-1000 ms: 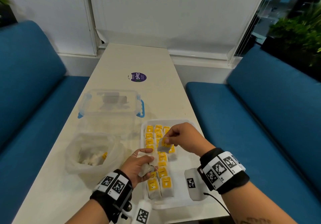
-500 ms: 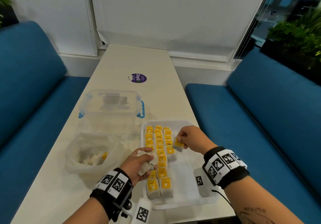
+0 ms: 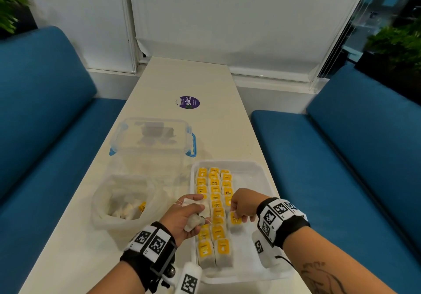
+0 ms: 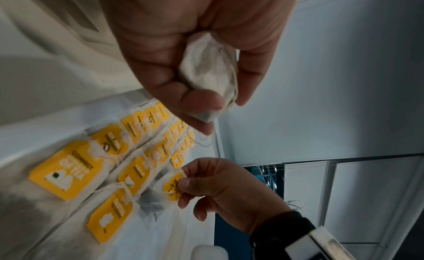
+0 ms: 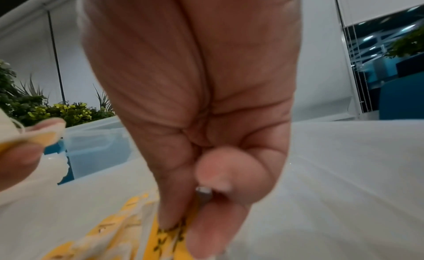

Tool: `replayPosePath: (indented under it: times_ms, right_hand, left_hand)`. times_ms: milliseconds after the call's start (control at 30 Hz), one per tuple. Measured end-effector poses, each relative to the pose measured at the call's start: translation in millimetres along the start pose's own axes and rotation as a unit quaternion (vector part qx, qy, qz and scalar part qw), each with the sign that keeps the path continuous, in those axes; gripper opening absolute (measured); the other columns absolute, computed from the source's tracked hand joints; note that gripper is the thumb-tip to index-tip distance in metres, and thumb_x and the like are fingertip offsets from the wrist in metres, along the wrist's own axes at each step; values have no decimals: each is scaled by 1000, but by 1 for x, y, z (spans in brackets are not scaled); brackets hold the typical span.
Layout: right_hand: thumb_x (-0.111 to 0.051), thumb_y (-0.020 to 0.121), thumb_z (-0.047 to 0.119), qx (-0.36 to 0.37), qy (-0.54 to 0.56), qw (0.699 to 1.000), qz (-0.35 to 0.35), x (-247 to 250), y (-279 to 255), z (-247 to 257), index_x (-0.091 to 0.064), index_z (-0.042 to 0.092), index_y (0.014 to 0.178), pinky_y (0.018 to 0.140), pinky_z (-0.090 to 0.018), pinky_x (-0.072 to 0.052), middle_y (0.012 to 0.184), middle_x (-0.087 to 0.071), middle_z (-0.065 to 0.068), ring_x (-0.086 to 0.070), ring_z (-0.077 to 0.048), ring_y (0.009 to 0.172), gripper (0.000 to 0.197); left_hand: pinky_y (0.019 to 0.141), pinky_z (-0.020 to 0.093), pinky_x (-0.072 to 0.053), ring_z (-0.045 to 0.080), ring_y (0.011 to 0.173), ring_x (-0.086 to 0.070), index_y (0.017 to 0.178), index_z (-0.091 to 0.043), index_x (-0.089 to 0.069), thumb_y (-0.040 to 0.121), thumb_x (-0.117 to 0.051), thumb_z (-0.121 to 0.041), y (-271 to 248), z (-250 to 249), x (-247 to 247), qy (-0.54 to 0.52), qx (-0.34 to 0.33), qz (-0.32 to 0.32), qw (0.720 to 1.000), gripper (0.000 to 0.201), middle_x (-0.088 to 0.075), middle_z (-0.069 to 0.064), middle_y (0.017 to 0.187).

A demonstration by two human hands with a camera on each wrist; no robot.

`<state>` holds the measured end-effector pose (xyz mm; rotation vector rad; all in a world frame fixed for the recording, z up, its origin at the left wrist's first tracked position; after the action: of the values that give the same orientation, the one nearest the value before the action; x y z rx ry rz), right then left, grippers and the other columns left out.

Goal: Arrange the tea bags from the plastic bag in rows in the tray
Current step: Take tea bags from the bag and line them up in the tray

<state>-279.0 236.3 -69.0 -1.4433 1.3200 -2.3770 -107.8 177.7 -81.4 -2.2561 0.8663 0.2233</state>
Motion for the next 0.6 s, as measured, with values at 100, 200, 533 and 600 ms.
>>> replayPosePath:
  times_ms: [100, 200, 533, 600]
  right_hand:
    - [-52, 91, 2, -10, 11, 1000, -10, 1, 11, -1, -61, 4, 106, 45, -18, -43, 60, -54, -1, -50, -8, 42, 18]
    - [-51, 91, 3, -9, 18, 1000, -11, 3, 18, -1, -54, 9, 94, 45, -19, -44, 59, -55, -2, -49, -7, 36, 7]
    - [-65, 86, 15, 7, -46, 994, -100, 6, 30, 5, -54, 10, 85, 69, -27, -50, 79, -57, -4, -56, -16, 69, 12]
    - [-68, 83, 17, 32, -4, 987, -157, 12, 27, 4, -53, 13, 84, 75, -27, -49, 90, -58, -3, -57, -18, 82, 16]
  left_hand:
    - [36, 16, -41, 16, 51, -65, 98, -19, -58, 88, -53, -3, 1, 1, 1, 2, 3, 1, 1000, 20, -61, 11, 81]
    - [37, 16, -41, 16, 52, -66, 99, -19, -58, 88, -53, -3, 2, 2, 2, 5, 6, 5, 1000, 20, -61, 9, 81]
    - [38, 17, -42, 19, 54, -66, 101, -19, -57, 91, -49, -5, 8, 0, 2, 9, 7, 13, 1000, 19, -64, 13, 79]
    - [36, 16, -41, 20, 54, -67, 101, -19, -57, 93, -47, -9, 8, -1, 1, -2, 7, 17, 1000, 16, -64, 14, 83]
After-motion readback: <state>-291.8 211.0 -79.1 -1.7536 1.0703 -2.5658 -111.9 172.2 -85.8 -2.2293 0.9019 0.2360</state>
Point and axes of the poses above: each hand's wrist, its own y-axis towards the middle knuckle, its own x-axis out of the back of the hand, z = x × y, the point moved 3 cm from there along y, towards the middle knuckle
